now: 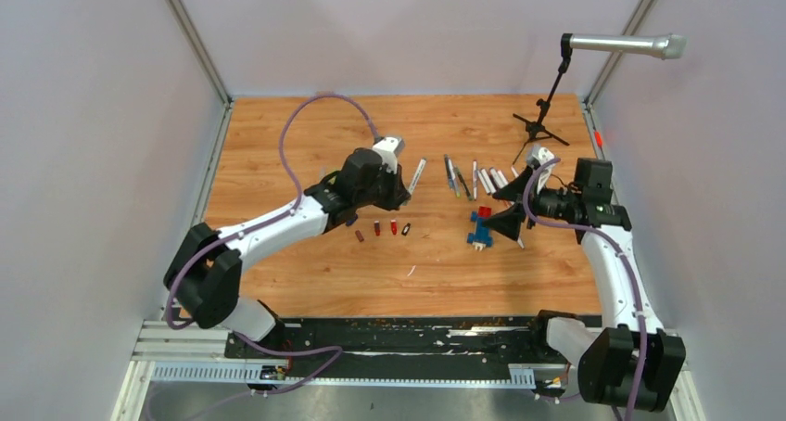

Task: Open the pen caps
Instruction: Pick up the pen from the center of the board, then open the pen cap from the pen, then place the pen at the center of the board, then place the pen cap at the center of the board.

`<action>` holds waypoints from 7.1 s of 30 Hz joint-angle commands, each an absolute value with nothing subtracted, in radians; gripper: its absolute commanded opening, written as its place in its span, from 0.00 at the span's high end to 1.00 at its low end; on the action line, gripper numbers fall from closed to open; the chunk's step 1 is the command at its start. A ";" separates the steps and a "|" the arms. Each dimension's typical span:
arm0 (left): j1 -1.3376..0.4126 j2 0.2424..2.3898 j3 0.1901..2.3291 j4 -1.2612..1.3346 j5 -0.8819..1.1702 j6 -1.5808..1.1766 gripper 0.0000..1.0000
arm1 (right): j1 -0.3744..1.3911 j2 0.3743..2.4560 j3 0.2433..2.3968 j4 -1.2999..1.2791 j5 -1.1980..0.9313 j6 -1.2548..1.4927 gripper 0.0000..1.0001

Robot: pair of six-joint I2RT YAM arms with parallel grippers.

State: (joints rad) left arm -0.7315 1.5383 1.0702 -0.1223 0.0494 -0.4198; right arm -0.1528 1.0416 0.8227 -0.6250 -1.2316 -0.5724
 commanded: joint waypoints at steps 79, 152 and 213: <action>-0.926 1.660 0.752 1.047 0.483 -1.118 1.00 | 0.167 1.264 0.772 0.332 -1.211 0.669 1.00; -0.908 1.128 0.560 0.172 -0.076 -0.603 1.00 | -0.210 1.690 1.019 -0.775 -0.372 -0.600 0.72; -0.976 2.025 1.468 -0.526 -0.226 -0.408 0.71 | -0.323 1.346 0.957 -0.808 -0.667 -0.666 0.66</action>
State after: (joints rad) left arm -0.9741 2.0258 1.4296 -0.5095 -0.2199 -0.4198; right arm -0.3172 1.3781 0.9619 -0.8062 -0.6312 -0.6395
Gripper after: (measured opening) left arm 0.279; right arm 0.337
